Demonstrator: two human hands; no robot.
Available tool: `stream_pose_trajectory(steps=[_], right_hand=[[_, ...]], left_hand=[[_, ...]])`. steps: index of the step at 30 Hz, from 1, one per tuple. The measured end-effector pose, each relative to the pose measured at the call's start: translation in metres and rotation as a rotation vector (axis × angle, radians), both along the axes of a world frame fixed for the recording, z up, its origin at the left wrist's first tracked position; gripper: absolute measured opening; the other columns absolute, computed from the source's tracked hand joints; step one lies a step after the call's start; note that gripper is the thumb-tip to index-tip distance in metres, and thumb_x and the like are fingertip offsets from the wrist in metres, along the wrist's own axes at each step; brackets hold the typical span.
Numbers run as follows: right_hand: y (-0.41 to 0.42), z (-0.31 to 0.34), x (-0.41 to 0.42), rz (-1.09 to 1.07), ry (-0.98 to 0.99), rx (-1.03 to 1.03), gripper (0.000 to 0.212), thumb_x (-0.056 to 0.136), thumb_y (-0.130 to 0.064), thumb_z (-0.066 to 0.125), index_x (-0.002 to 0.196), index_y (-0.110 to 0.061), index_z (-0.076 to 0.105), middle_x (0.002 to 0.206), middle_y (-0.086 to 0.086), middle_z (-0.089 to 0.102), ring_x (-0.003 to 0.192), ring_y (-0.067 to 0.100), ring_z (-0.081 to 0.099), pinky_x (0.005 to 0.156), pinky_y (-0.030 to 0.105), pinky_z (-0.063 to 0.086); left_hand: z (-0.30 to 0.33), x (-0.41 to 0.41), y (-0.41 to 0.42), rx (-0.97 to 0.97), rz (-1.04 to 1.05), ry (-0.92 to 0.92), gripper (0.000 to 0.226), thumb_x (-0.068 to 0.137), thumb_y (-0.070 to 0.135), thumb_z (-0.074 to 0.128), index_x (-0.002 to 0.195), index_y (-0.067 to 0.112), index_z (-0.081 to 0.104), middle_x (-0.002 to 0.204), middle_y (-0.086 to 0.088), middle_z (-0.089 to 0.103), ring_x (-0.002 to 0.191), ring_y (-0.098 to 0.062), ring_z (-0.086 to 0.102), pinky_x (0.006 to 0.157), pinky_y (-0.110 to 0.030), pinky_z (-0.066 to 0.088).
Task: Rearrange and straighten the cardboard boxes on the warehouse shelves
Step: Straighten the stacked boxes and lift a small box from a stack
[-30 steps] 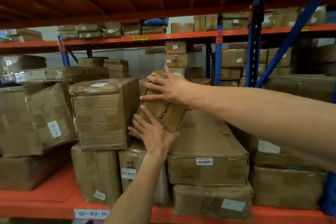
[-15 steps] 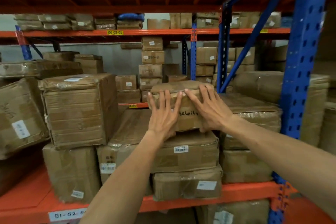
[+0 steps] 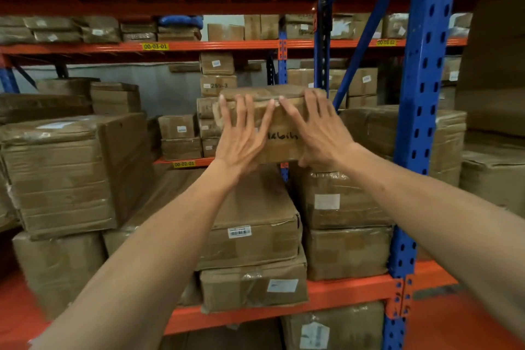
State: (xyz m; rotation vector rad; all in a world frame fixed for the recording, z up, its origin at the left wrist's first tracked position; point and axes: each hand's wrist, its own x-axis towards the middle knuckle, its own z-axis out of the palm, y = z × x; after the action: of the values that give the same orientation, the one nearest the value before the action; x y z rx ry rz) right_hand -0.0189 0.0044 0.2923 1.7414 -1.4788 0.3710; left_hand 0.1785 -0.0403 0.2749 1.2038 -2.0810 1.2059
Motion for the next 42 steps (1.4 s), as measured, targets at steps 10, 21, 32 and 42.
stream_pose_trajectory(steps=[10, 21, 32, 42], right_hand=[[0.032, -0.023, -0.141, -0.273, -0.027, 0.099, 0.163, 0.051, -0.057, 0.094, 0.154, -0.026, -0.029, 0.152, 0.034, 0.008, 0.144, 0.050, 0.008, 0.120, 0.059, 0.015], [0.028, -0.025, -0.166, -0.291, 0.044, 0.081, 0.162, 0.057, -0.063, 0.089, 0.150, -0.019, -0.035, 0.155, 0.037, 0.006, 0.147, 0.049, 0.004, 0.121, 0.054, -0.002], [0.046, -0.024, -0.124, -0.165, -0.130, 0.058, 0.145, 0.063, -0.077, 0.076, 0.158, -0.022, -0.018, 0.163, 0.022, -0.022, 0.149, 0.043, -0.021, 0.120, 0.058, -0.009], [0.020, -0.006, 0.068, 0.098, 0.040, 0.053, 0.135, 0.067, -0.069, 0.078, 0.159, -0.029, -0.013, 0.165, 0.016, -0.016, 0.151, 0.034, -0.019, 0.121, 0.052, -0.013]], left_hand=[[-0.018, -0.157, -0.002, 0.058, -0.173, -0.052, 0.107, 0.095, 0.047, 0.063, 0.158, 0.013, -0.017, 0.158, -0.040, 0.010, 0.146, -0.057, 0.011, 0.110, -0.081, 0.007], [-0.025, -0.180, -0.010, 0.095, -0.145, -0.046, 0.147, 0.065, 0.068, 0.081, 0.157, 0.014, -0.021, 0.160, -0.039, 0.004, 0.148, -0.055, 0.004, 0.112, -0.078, 0.010], [-0.043, -0.098, 0.025, 0.248, -0.061, -0.061, 0.119, 0.084, 0.046, 0.071, 0.159, 0.013, -0.015, 0.162, -0.029, -0.023, 0.150, -0.047, -0.019, 0.118, -0.069, 0.000], [-0.058, 0.128, 0.049, 0.297, 0.341, 0.927, 0.150, 0.069, 0.066, 0.080, 0.150, 0.004, -0.031, 0.157, -0.038, -0.024, 0.147, -0.056, -0.014, 0.116, -0.069, -0.005]])
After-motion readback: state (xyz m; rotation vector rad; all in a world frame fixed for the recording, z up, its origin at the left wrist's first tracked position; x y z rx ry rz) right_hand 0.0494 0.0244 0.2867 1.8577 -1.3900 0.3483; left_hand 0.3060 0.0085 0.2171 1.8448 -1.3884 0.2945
